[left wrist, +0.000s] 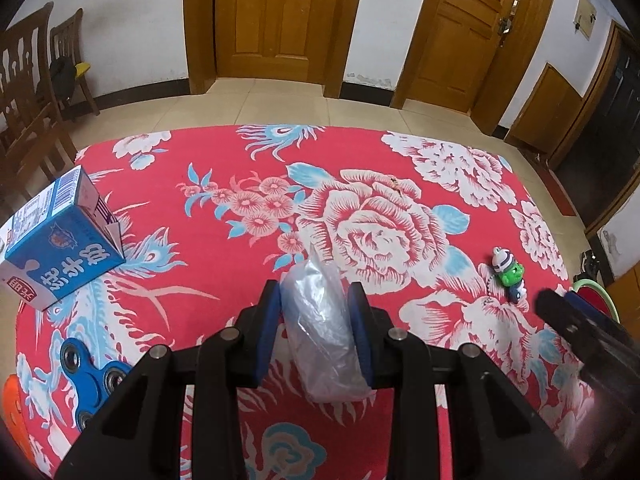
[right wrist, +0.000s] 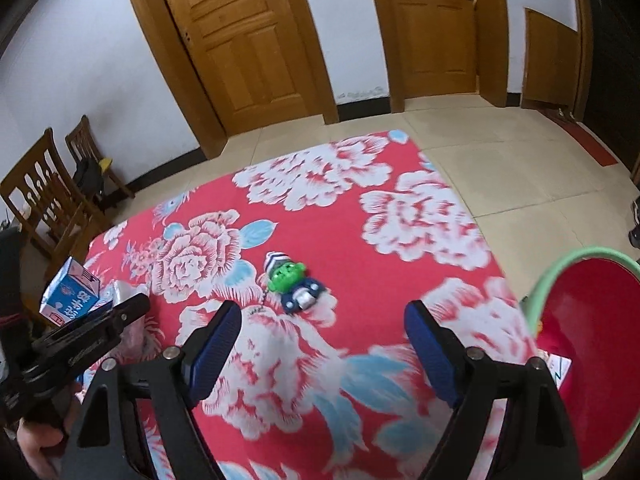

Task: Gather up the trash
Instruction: 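Lift the plastic bag with the left gripper while the right grasps the green toy figure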

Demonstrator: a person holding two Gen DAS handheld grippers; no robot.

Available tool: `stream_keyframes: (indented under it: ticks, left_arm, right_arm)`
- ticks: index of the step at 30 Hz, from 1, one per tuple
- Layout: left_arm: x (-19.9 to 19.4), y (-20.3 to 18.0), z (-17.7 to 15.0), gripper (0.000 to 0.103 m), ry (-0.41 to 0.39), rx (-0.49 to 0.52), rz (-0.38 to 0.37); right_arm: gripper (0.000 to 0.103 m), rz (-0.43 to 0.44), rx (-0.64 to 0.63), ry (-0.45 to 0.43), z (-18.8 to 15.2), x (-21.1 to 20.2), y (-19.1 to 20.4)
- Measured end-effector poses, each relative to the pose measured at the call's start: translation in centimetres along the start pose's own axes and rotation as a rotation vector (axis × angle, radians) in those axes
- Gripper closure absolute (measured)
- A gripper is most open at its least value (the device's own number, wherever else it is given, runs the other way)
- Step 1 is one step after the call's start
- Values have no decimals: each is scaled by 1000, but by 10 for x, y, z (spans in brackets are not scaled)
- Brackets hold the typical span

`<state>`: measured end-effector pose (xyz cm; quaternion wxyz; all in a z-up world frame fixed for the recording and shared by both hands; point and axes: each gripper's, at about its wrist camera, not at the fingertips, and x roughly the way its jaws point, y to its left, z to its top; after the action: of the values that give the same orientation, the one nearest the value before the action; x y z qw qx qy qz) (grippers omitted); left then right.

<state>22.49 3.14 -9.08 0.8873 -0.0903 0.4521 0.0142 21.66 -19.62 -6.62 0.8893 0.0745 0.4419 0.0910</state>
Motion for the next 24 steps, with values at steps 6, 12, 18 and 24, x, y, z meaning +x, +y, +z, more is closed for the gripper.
stream_keyframes:
  ticks: [6,12,18,24]
  left_arm:
    - [1,2,0,68,-1,-11,-3]
    - [3,2,-1,68,5,-16,-9]
    - [4,4,-1,68,7,-21,-14]
    - [3,4,-1,68,5,-24,-15]
  right_arm:
    - [28,-19,-25,8,7,20,7]
    - [39,-18,-30,12,10,30,14]
    - [61,-43,-59,4,10,34,18]
    - [62,-15,-37,10,10,30,13]
